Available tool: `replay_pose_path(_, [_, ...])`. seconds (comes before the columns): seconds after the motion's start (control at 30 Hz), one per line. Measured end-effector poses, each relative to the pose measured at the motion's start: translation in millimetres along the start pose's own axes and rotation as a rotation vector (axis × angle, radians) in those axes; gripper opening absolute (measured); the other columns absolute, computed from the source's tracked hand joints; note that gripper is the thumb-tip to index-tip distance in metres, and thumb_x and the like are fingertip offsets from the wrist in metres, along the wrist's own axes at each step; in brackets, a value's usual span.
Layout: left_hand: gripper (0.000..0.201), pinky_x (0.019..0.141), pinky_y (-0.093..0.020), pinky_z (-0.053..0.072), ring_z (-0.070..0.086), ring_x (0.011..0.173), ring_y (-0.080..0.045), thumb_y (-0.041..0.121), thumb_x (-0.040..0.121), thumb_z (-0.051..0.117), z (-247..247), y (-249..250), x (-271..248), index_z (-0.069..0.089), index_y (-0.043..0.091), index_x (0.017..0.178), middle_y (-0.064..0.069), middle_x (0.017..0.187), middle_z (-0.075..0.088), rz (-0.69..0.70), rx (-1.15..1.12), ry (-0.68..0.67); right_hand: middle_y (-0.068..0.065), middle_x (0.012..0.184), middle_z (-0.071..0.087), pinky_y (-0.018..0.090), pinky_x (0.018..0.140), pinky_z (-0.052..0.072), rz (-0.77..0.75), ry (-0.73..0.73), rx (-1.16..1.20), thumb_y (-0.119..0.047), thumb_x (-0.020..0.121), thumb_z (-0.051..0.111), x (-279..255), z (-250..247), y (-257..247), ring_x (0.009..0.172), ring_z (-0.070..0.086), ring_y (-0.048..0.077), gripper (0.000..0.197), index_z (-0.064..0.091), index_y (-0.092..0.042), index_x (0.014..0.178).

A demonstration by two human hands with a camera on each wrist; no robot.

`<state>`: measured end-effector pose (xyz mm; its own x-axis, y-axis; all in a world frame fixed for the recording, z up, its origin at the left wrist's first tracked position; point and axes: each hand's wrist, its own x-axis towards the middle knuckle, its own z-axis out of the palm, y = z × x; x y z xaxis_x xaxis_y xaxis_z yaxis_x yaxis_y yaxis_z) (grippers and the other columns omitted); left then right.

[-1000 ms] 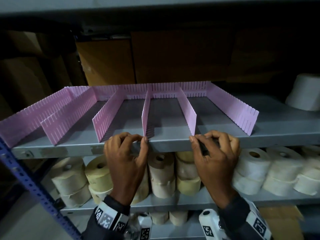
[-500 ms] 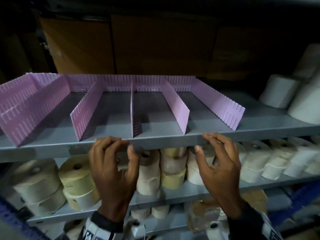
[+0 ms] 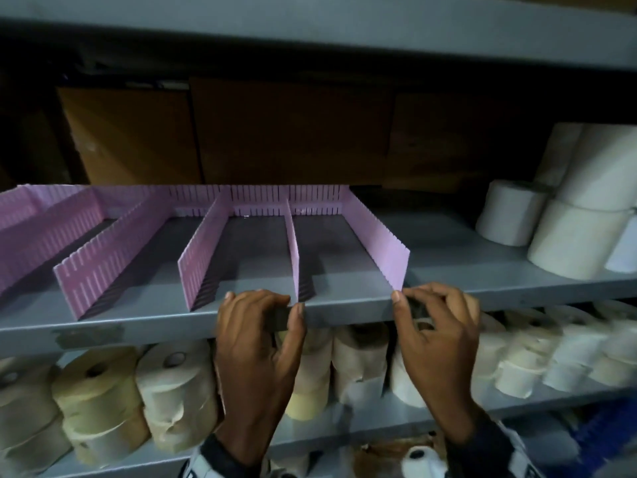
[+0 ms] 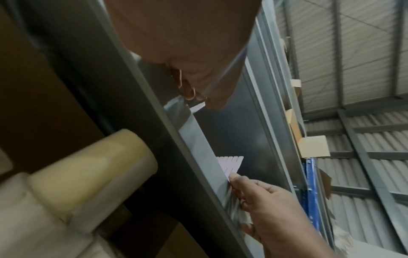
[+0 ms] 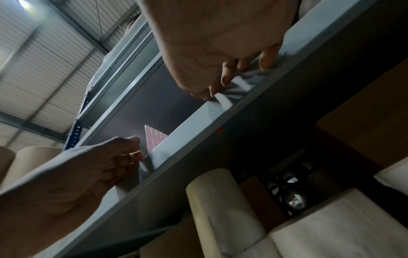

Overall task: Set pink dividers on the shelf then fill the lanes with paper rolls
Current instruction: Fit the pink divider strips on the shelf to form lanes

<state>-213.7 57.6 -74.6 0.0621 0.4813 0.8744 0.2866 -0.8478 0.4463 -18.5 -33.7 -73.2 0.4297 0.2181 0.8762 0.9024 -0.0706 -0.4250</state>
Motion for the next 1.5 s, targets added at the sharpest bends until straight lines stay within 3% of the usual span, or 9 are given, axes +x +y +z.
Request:
replay_pose_path(0.2, [0.019,0.111,-0.048,0.035,0.064,0.083,-0.023,0.031,0.093,0.063,15,3,1,0.068,0.014,0.087,0.004,0.089,0.068,-0.032,0.145,0.018,-0.002,0.093,0.063,0.028,0.081,0.041,-0.024,0.003,0.045,-0.032,0.089,0.067,2,6,11,0.093,0.052,0.022,0.017,0.076,-0.017,0.088])
replay_pose_path(0.43, [0.02,0.111,-0.054,0.037,0.063,0.084,-0.021,0.025,0.093,0.065,18,3,-1,0.069,0.01,0.082,0.0,0.09,0.069,0.012,0.187,0.051,-0.002,0.094,0.063,0.028,0.08,0.042,0.003,0.029,0.115,-0.029,0.088,0.069,0,7,14,0.091,0.052,0.022,0.014,0.076,-0.016,0.088])
replay_pose_path(0.67, [0.024,0.112,-0.052,0.037,0.067,0.087,-0.026,0.025,0.097,0.062,16,1,-5,0.071,0.007,0.084,-0.004,0.095,0.071,0.043,0.207,0.031,-0.002,0.095,0.063,0.02,0.082,0.037,0.026,0.029,0.132,-0.031,0.09,0.066,-2,8,13,0.091,0.052,0.021,0.018,0.075,-0.016,0.09])
replay_pose_path(0.97, [0.016,0.112,-0.048,0.036,0.068,0.085,-0.03,0.018,0.094,0.066,18,0,-6,0.072,0.007,0.084,-0.005,0.095,0.072,0.055,0.209,0.052,-0.003,0.097,0.063,0.025,0.082,0.043,0.056,0.008,0.153,-0.032,0.09,0.065,-2,4,11,0.093,0.053,0.018,0.019,0.075,-0.016,0.093])
replay_pose_path(1.17, [0.018,0.115,-0.04,0.032,0.068,0.087,-0.028,0.022,0.096,0.063,18,-1,-7,0.07,0.009,0.087,-0.003,0.096,0.071,0.051,0.187,0.049,-0.002,0.099,0.064,0.017,0.086,0.041,0.061,-0.048,0.186,-0.033,0.088,0.064,-1,-4,10,0.096,0.055,0.017,0.024,0.076,-0.013,0.096])
replay_pose_path(1.33, [0.024,0.117,-0.044,0.036,0.067,0.101,-0.031,0.025,0.096,0.063,15,11,-8,0.07,0.002,0.094,-0.005,0.107,0.068,0.047,0.131,0.071,0.001,0.103,0.063,0.029,0.088,0.05,0.033,-0.044,0.187,-0.03,0.087,0.066,2,-30,29,0.098,0.061,0.021,0.024,0.075,-0.011,0.099])
replay_pose_path(1.43, [0.024,0.113,-0.038,0.039,0.063,0.11,-0.028,0.021,0.095,0.064,21,41,-8,0.068,-0.003,0.098,-0.009,0.115,0.066,0.152,0.072,0.122,0.003,0.102,0.065,0.031,0.09,0.049,0.013,0.01,0.089,-0.03,0.088,0.067,16,-58,50,0.097,0.063,0.023,0.023,0.075,-0.011,0.098])
replay_pose_path(1.5, [0.017,0.111,-0.04,0.042,0.063,0.114,-0.027,0.018,0.095,0.063,33,69,-7,0.067,0.001,0.099,-0.012,0.116,0.068,0.242,0.006,0.134,0.006,0.101,0.066,0.034,0.088,0.051,-0.006,0.034,0.032,-0.029,0.088,0.066,34,-80,66,0.095,0.063,0.025,0.023,0.074,-0.01,0.098])
